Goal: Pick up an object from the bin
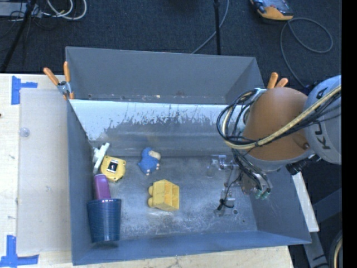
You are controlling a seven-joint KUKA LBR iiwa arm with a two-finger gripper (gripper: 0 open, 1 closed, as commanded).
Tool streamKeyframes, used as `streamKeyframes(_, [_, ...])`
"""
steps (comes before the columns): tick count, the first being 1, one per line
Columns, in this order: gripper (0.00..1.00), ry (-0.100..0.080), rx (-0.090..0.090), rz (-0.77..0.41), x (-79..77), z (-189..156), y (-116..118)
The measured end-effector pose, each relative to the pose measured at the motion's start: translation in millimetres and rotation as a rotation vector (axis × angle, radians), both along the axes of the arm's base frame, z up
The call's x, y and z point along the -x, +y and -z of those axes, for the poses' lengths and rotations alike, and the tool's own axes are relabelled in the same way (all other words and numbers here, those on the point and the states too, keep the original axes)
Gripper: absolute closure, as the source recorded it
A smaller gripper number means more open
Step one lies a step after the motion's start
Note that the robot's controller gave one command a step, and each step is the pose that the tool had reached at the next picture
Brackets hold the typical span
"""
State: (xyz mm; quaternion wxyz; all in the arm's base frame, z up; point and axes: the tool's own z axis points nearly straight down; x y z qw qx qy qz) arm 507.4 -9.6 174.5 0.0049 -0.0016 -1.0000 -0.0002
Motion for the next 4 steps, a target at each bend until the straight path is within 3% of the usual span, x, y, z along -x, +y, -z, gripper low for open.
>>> streamKeyframes(1, [0.0, -0.008, 0.0, 0.0, -1.7, -4, 0])
streamKeyframes(2, [0.0, -0.011, 0.001, -0.056, -15.9, 30, 32])
streamKeyframes(3, [0.0, -0.012, -0.004, -0.04, -46.4, 80, 36])
streamKeyframes(4, [0.0, -0.003, 0.002, -0.077, -53.7, 107, 51])
